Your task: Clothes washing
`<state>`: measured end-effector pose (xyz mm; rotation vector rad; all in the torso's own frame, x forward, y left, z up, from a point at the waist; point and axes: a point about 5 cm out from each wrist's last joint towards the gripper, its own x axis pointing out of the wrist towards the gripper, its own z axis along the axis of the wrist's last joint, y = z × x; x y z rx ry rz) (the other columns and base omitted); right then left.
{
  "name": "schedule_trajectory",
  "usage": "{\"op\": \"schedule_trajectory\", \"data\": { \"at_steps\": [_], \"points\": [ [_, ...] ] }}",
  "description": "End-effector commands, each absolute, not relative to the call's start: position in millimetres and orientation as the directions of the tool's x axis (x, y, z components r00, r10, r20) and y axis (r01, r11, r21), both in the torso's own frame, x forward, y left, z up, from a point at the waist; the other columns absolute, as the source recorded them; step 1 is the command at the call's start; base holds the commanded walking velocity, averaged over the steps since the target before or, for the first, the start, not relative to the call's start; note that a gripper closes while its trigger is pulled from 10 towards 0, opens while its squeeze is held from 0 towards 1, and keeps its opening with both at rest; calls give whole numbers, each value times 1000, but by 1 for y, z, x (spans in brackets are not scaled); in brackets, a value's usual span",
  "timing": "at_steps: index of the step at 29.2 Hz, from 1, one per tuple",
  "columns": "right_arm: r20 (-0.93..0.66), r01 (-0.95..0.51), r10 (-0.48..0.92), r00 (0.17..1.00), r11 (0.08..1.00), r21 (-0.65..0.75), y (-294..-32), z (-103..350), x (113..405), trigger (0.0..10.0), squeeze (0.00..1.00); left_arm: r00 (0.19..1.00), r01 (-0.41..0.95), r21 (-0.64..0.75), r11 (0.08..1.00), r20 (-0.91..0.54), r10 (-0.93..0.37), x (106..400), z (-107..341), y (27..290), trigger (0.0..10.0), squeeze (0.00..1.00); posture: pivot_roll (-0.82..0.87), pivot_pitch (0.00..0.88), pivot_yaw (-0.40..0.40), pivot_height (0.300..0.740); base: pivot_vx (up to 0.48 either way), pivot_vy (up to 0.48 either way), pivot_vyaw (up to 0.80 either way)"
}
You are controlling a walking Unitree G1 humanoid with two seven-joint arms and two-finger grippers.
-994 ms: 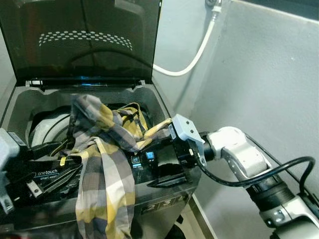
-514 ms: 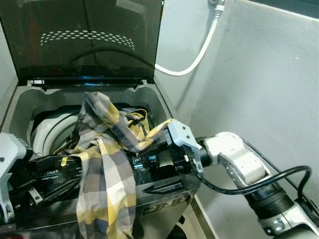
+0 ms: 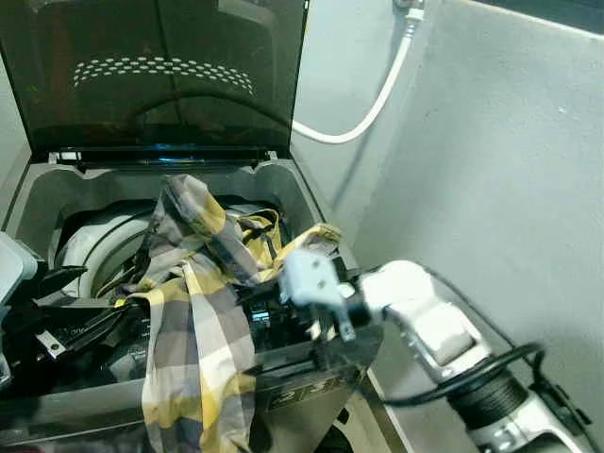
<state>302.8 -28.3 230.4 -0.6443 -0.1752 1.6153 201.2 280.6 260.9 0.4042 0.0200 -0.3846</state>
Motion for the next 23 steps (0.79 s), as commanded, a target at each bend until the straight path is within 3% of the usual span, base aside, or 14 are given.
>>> {"op": "schedule_trajectory", "data": {
  "at_steps": [1, 5, 6, 7, 8, 12, 18, 19, 20, 21, 23],
  "points": [
    [-289, -852, 957, 11, -142, -503, -25, 223, 303, 10000, 1000, 920, 388, 386, 837, -106, -378, 199, 262, 278, 10000, 0, 72, 51, -97, 740, 0, 0, 0],
    [-255, -827, 966, 42, -110, -551, -17, 222, 304, 10000, 1000, 921, 387, 380, 840, -105, -376, 199, 263, 278, 10000, 0, 72, 51, -97, 740, 0, 0, 0],
    [-232, -810, 970, 67, -83, -581, -13, 222, 306, 10000, 722, 922, 384, 381, 841, -103, -374, 199, 264, 278, 10000, 0, 72, 51, -97, 740, 0, 0, 0],
    [-232, -810, 970, 67, -83, -581, -13, 222, 306, 10000, 722, 922, 384, 381, 841, -103, -374, 199, 264, 278, 10000, 0, 72, 51, -97, 740, 0, 0, 0],
    [-210, -796, 974, 87, -59, -603, -9, 222, 307, 10000, 16, 922, 382, 386, 840, -100, -373, 200, 264, 278, 10000, 0, 72, 51, -97, 740, 0, 0, 0],
    [-179, -775, 977, 119, -22, -632, 2, 222, 308, 10000, 0, 923, 379, 393, 837, -96, -373, 200, 264, 278, 10000, 0, 74, 52, -101, 740, 0, 0, 0],
    [-161, -785, 982, 94, -26, -619, 11, 221, 305, 10000, 0, 923, 378, 395, 838, -94, -372, 200, 264, 278, 10000, 0, 74, 53, -105, 740, 0, 0, 0],
    [-150, -794, 985, 84, -25, -607, 12, 221, 304, 7529, 0, 924, 376, 394, 839, -93, -371, 199, 264, 278, 10000, 0, 74, 54, -106, 740, 0, 0, 0],
    [-135, -802, 988, 75, -21, -597, 13, 221, 303, 7529, 0, 924, 376, 392, 840, -93, -370, 199, 263, 278, 10000, 0, 75, 54, -107, 740, 0, 0, 0],
    [-123, -815, 990, 68, -16, -579, 13, 220, 303, 0, 0, 925, 375, 391, 840, -94, -369, 199, 263, 278, 10000, 0, 74, 55, -107, 740, 0, 0, 0],
    [-114, -823, 991, 64, -13, -568, 13, 220, 303, 0, 0, 925, 375, 391, 841, -94, -369, 199, 263, 278, 10000, 0, 74, 55, -107, 740, 0, 0, 0]
  ]
}}
